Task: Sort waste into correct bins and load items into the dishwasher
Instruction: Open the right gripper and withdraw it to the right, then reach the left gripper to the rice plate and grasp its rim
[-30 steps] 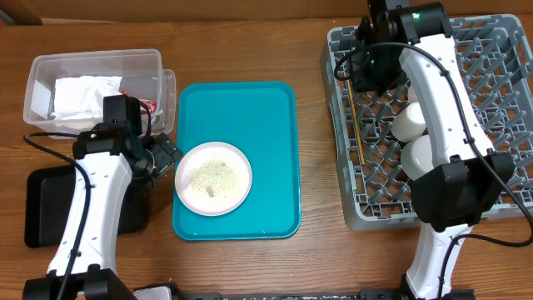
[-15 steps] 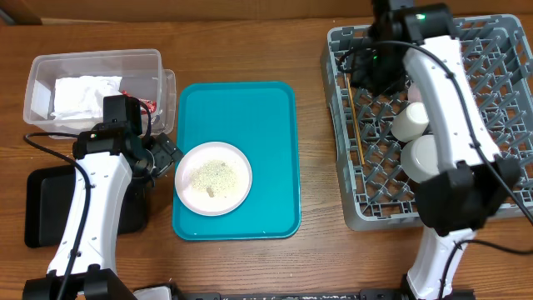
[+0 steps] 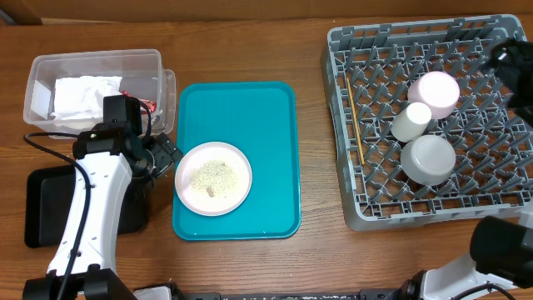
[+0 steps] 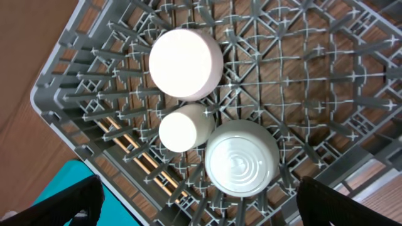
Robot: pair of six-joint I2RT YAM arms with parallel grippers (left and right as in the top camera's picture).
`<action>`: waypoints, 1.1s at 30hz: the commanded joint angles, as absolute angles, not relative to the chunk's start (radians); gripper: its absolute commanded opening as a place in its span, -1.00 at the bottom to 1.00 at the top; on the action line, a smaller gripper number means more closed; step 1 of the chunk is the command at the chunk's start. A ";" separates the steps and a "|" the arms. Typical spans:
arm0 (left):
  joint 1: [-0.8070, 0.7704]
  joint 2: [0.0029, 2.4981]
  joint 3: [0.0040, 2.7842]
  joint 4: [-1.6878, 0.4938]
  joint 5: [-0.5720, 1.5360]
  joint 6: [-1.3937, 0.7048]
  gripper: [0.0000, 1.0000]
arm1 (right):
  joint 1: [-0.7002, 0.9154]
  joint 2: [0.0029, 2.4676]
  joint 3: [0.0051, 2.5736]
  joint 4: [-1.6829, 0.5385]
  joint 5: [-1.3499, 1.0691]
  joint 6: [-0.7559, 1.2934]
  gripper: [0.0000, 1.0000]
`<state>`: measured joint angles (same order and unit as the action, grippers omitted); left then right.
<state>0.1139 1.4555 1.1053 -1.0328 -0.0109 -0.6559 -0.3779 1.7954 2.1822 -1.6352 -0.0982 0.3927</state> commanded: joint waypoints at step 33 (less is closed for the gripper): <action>-0.096 1.452 1.106 -1.035 0.562 -0.396 1.00 | -0.393 1.792 2.185 -1.629 -0.114 0.397 1.00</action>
